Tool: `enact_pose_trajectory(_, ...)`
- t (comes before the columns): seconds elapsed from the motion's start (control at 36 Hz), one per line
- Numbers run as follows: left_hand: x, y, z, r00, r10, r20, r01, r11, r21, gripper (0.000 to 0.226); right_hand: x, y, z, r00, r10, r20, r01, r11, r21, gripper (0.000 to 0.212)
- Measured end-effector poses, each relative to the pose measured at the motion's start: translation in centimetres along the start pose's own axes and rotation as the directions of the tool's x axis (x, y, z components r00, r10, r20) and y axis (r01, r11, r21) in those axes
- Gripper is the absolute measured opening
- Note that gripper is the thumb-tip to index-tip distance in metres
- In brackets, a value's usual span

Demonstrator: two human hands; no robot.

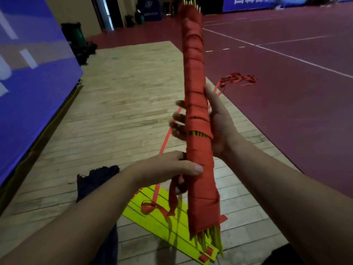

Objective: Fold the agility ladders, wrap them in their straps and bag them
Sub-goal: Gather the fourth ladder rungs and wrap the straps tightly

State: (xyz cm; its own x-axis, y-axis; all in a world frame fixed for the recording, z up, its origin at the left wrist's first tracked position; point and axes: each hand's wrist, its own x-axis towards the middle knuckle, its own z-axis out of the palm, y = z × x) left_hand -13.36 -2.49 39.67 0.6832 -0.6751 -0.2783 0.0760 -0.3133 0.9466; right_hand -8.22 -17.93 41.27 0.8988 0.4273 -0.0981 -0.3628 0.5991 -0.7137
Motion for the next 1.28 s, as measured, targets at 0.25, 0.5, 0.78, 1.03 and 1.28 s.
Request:
enact_pose_trajectory(0.25,-0.5,0.3,-1.6,0.94,-0.337,0.049,0.302,0.892,0.336,0.068,-0.2,0.4,0.7,0.991,-0.021,-0.134,-0.029,0.933,-0.358,0.041)
enact_pose_trajectory(0.5,-0.3,-0.6,-2.7,0.964,-0.142,-0.223,0.215,0.912,0.349,0.061,0.8,2.1,-0.8,0.913,-0.394,-0.106,0.163,0.591,-0.79,0.048)
enact_pose_trajectory(0.78,0.7,-2.3,-2.2,0.935,-0.01,-0.356,0.143,0.926,0.35,0.024,0.5,2.1,1.0,0.953,-0.216,-0.214,0.108,0.899,-0.424,0.043)
enact_pose_trajectory(1.03,-1.0,-0.5,-1.8,0.997,-0.067,0.048,0.066,0.998,0.026,0.049,0.4,1.8,0.7,0.995,0.094,0.015,-0.093,0.992,-0.087,0.056)
enact_pose_trajectory(1.28,-2.0,-0.6,-4.3,0.929,-0.369,0.013,0.329,0.843,0.425,0.098,-0.5,0.7,0.6,0.994,0.096,0.045,-0.088,0.984,-0.153,0.045)
